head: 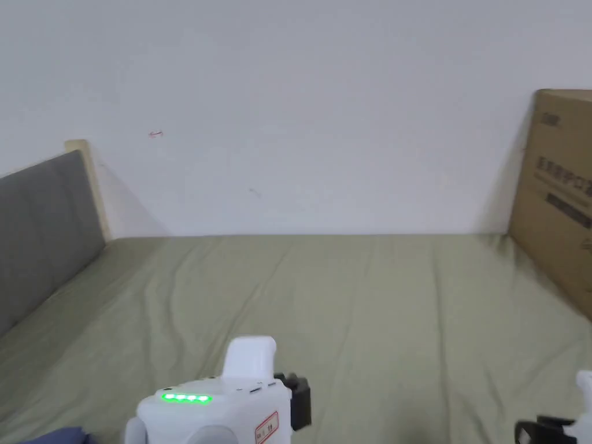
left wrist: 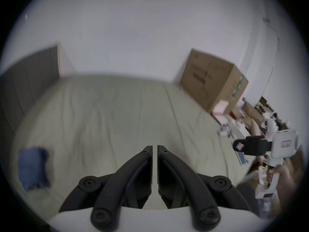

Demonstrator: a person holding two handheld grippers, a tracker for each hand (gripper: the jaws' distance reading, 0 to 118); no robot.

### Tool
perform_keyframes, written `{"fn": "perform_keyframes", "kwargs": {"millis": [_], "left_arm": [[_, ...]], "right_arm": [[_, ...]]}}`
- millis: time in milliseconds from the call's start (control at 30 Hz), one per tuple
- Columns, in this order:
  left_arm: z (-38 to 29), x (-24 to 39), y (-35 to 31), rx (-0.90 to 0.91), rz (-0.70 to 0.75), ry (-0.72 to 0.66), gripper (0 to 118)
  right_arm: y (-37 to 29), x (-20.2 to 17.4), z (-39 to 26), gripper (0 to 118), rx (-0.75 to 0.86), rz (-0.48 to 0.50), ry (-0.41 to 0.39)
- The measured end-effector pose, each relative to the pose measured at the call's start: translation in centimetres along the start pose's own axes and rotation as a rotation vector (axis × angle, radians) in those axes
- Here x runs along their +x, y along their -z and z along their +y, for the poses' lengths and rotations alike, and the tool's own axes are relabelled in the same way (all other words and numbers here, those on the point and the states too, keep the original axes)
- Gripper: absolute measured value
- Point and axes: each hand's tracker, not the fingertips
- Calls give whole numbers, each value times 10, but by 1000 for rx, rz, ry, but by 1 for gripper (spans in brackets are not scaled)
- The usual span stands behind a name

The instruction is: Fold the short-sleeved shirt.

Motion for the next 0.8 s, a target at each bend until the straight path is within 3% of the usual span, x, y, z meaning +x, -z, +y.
{"fn": "perform_keyframes", "kwargs": {"millis": [67, 167, 333, 433, 533, 600, 633, 667, 733, 767, 800], "left_arm": [[16, 20, -19, 193, 60, 46, 6], [32, 39, -39, 408, 150, 104, 6], [41, 65, -52, 592, 221, 212, 6], [38, 73, -52, 590, 237, 183, 6], [33, 76, -52, 587, 235, 135, 6], [31, 76, -52, 583, 244, 123, 8], [29, 75, -53, 586, 241, 115, 13], [28, 74, -55, 588, 226, 105, 28], [28, 73, -53, 576, 215, 101, 70], [28, 72, -52, 561, 222, 101, 104], [28, 71, -51, 545, 230, 101, 118]], "right_arm": [[-18, -6, 7, 0, 178, -24, -52], [-42, -15, 14, 0, 404, -20, -63], [-63, -26, 16, 0, 733, -114, -149], [-66, -28, 18, 0, 818, -167, -145], [-66, -25, 20, 1, 829, -149, -96], [-66, -23, 19, 18, 835, -156, -81], [-66, -21, 18, 35, 834, -155, -72], [-65, -19, 19, 61, 833, -157, -65], [-62, -16, 19, 100, 819, -163, -49], [-61, -15, 19, 116, 812, -168, -47], [-60, -14, 18, 118, 811, -175, -47]]}}
